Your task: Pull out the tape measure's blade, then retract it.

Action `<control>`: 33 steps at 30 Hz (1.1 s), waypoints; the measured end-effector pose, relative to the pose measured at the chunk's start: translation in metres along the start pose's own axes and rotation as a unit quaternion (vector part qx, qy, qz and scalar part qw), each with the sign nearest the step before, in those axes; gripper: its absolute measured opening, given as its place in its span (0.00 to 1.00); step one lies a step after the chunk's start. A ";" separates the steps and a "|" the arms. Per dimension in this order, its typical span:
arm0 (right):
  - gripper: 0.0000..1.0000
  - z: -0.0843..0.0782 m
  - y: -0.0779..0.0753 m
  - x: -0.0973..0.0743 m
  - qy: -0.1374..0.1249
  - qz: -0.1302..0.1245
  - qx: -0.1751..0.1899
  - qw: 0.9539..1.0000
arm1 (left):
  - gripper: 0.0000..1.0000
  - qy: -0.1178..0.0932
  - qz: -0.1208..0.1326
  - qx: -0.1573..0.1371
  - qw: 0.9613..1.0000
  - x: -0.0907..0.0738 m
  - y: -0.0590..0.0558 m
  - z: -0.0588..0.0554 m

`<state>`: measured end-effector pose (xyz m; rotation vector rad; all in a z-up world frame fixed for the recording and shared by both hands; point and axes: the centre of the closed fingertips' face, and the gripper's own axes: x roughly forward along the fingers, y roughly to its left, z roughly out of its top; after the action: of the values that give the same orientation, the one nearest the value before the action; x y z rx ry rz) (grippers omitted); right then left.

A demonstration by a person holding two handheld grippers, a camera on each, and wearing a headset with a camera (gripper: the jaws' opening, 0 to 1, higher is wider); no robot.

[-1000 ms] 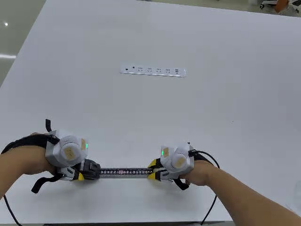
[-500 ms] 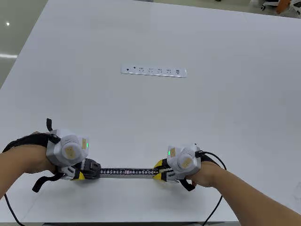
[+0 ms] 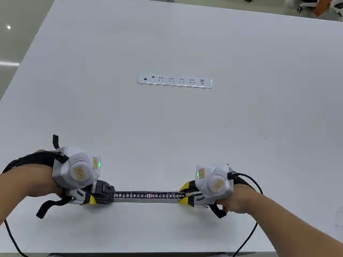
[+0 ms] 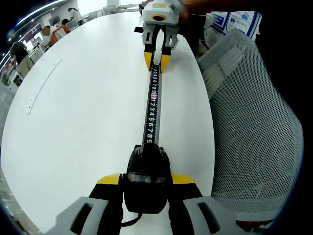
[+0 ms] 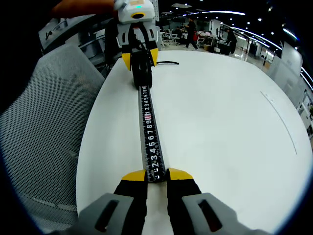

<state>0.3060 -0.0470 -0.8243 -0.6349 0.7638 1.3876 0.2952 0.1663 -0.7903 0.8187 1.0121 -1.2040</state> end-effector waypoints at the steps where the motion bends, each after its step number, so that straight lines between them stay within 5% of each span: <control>1: 0.13 -0.001 0.000 -0.001 0.000 -0.001 0.001 1.000 | 0.32 0.000 0.000 0.000 1.000 0.000 0.000 0.000; 33: 0.13 -0.022 -0.003 -0.015 0.009 -0.008 0.009 1.000 | 0.32 -0.003 -0.001 -0.001 1.000 0.000 -0.001 0.001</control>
<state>0.3061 -0.0740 -0.8261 -0.6381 0.7834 1.3609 0.2943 0.1654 -0.7899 0.8125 1.0095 -1.2054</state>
